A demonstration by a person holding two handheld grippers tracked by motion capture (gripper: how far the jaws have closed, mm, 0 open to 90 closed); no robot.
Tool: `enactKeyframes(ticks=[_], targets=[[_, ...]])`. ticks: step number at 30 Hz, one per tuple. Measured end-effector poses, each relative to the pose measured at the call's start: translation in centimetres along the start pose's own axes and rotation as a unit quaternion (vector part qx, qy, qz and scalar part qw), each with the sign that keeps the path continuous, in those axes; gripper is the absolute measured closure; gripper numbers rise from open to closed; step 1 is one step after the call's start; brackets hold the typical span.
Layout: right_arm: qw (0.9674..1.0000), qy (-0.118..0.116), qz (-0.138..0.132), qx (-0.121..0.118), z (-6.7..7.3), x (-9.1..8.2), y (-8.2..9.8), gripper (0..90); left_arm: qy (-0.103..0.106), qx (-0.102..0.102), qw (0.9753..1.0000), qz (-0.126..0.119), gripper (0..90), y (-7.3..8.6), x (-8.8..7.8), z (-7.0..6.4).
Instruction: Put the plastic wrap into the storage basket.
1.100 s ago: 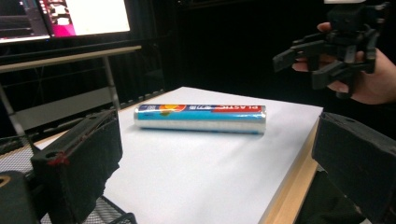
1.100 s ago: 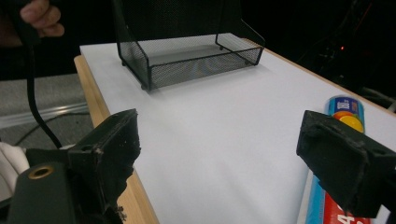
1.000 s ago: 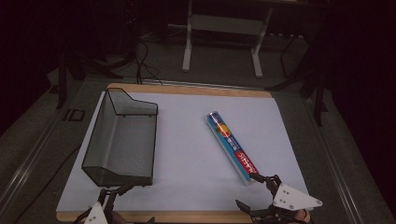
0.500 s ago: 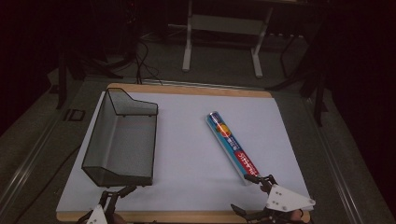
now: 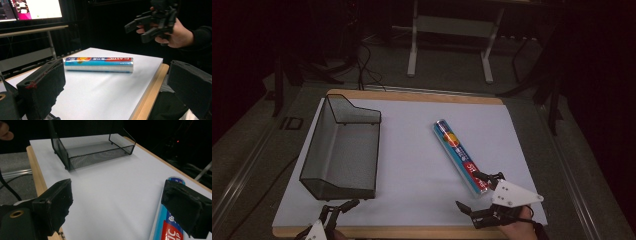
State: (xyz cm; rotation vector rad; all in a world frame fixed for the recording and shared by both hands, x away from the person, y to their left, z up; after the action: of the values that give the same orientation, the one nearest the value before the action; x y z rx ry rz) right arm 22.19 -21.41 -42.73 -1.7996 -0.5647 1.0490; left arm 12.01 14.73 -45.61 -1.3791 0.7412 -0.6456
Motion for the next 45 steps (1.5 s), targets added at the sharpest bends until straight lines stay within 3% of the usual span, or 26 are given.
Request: enactKeyframes(ticks=[20, 27, 29, 30, 32, 34, 35, 38, 45], targets=[[0.9977, 0.052, 0.040, 0.015, -4.3, 3.3, -0.8, 9.9, -0.003, 0.002, 1.0000, 0.001, 2.5, 0.0, 0.0, 0.0], [0.9942, 0.063, 0.076, 0.042, -6.2, 5.2, -0.1, 8.4, -0.006, 0.006, 1.0000, -0.001, 2.5, 0.0, 0.1, 0.1], [0.9917, 0.068, 0.086, 0.067, -6.8, 5.8, 0.2, 8.4, -0.002, 0.002, 1.0000, -0.002, 2.5, 0.0, 0.0, 0.1], [0.9893, 0.078, 0.099, 0.074, -7.1, 6.1, 0.4, 8.4, -0.004, 0.003, 1.0000, -0.003, 2.5, 0.0, 0.0, 0.1], [0.9875, 0.084, 0.107, 0.080, -7.3, 6.5, 0.6, 8.4, -0.002, 0.002, 1.0000, -0.002, 2.5, 0.0, -0.1, 0.1], [0.9802, 0.093, 0.145, 0.098, -8.2, 7.6, 1.1, 8.5, 0.002, -0.002, 1.0000, -0.001, 2.5, 0.0, -0.1, 0.1], [0.9789, 0.084, 0.152, 0.107, -8.5, 7.9, 1.3, 8.5, 0.002, -0.002, 1.0000, -0.001, 2.5, 0.0, -0.1, 0.1], [0.9711, 0.081, 0.184, 0.129, -9.3, 9.2, 1.9, 8.5, 0.004, -0.001, 1.0000, 0.000, 2.5, 0.0, 0.0, 0.1], [0.9568, 0.093, 0.224, 0.160, -10.9, 11.1, 2.7, 9.0, 0.005, -0.003, 1.0000, 0.001, 2.5, 0.1, 0.0, 0.1]])
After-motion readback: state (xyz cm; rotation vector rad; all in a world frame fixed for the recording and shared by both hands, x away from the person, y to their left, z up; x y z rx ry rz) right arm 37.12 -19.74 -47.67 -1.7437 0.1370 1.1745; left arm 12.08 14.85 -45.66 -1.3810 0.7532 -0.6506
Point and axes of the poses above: each handheld gripper's, and its own axes: x roughly forward along the jaws, y roughly out of its underside, z roughly to its left, the point moved 3 cm from there along x, roughly forward along the jaws, and after that the axes turned 2 degrees about -x, right-handed, at the moved point
